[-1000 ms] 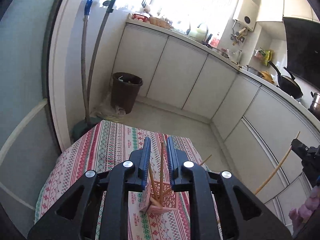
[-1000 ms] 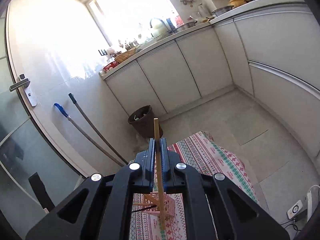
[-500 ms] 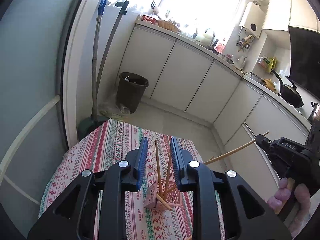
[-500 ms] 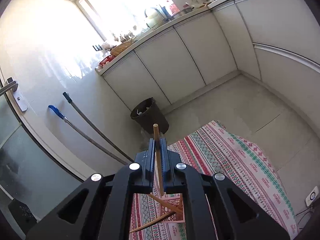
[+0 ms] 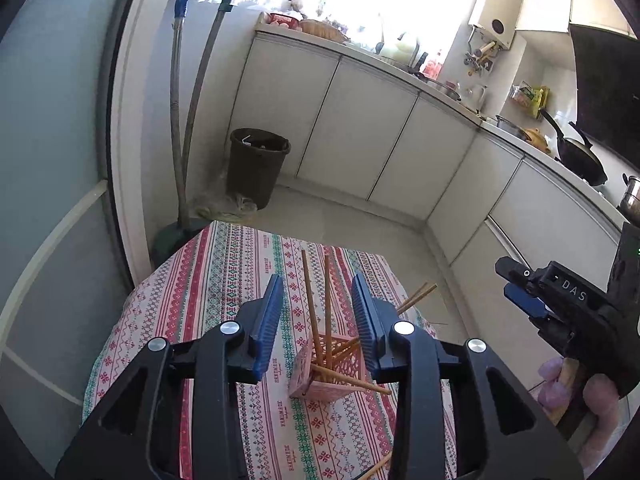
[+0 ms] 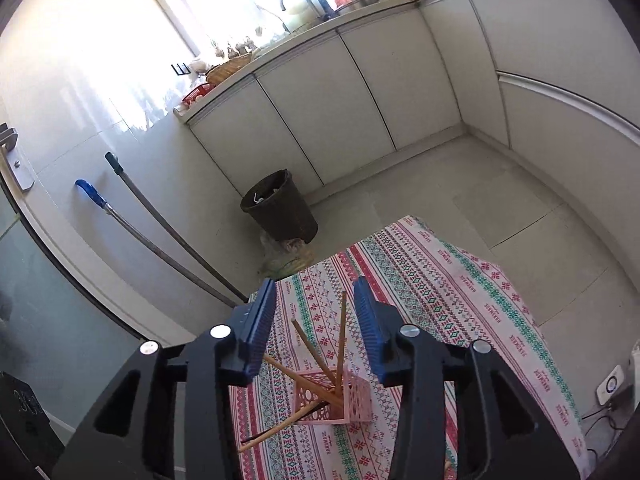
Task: Organize utensils
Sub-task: 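Lower both chopsticks into the pink holder and open both grippers, then grasp a wooden chopstick with the left gripper while the right gripper grasps another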
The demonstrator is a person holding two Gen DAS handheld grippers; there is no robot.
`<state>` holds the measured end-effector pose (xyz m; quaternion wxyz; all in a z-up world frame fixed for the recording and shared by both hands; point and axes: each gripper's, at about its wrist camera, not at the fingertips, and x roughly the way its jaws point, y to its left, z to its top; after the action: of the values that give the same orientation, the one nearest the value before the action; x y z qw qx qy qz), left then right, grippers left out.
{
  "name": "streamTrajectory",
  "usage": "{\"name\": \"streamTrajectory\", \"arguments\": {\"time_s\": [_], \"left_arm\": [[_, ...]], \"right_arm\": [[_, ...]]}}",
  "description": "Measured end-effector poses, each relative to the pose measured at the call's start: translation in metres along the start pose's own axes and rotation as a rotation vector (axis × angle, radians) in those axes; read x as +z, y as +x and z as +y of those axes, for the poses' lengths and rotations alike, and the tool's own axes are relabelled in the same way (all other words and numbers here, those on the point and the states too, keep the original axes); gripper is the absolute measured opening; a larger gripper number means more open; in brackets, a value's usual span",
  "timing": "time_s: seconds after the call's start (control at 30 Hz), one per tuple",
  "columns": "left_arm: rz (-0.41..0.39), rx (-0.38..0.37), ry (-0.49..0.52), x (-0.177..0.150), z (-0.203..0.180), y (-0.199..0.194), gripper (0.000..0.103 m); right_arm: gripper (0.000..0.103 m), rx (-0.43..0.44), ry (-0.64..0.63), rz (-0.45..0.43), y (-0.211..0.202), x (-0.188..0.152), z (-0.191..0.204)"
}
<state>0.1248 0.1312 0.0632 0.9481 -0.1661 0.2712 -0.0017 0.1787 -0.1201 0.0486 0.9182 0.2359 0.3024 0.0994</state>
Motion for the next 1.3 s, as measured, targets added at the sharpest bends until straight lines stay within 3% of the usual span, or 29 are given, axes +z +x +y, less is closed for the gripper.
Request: {"name": "streamTrajectory", "arguments": {"time_s": [0.07, 0.13, 0.2, 0.23, 0.4, 0.47, 0.6, 0.9, 1.13, 1.17, 1.3], "left_arm": [[0.007, 0.002, 0.033, -0.006, -0.010, -0.001, 0.037], [0.008, 0.009, 0.060, -0.013, -0.020, -0.003, 0.047], [0.005, 0.009, 0.069, -0.020, -0.026, -0.005, 0.070], [0.001, 0.009, 0.076, -0.025, -0.030, -0.007, 0.075], [0.069, 0.026, 0.175, -0.053, -0.052, 0.002, 0.096], [0.110, 0.029, 0.216, -0.065, -0.059, 0.010, 0.096], [0.257, 0.021, 0.303, -0.093, -0.073, 0.035, 0.096], [0.652, 0.017, 0.530, -0.184, -0.102, 0.113, 0.096], [0.749, 0.045, 0.717, -0.225, -0.130, 0.155, 0.095], [0.756, 0.041, 0.733, -0.227, -0.133, 0.159, 0.092], [0.854, -0.002, 0.757, -0.240, -0.137, 0.179, 0.059]], "right_arm": [[0.065, -0.032, -0.029, -0.006, -0.007, -0.008, -0.003], [0.076, -0.074, -0.052, -0.001, -0.011, -0.019, -0.010], [0.086, -0.125, -0.070, 0.013, -0.014, -0.030, -0.019], [0.093, -0.150, -0.082, 0.021, -0.015, -0.036, -0.026], [0.096, -0.319, -0.161, 0.110, -0.015, -0.069, -0.067], [0.096, -0.366, -0.119, 0.189, -0.010, -0.081, -0.094], [0.096, -0.362, 0.057, 0.326, -0.011, -0.098, -0.144], [0.096, -0.310, 0.329, 0.404, -0.039, -0.127, -0.206], [0.096, -0.296, 0.350, 0.442, -0.043, -0.135, -0.216], [0.096, -0.298, 0.359, 0.443, -0.044, -0.136, -0.219], [0.096, -0.292, 0.412, 0.446, -0.046, -0.136, -0.231]]}}
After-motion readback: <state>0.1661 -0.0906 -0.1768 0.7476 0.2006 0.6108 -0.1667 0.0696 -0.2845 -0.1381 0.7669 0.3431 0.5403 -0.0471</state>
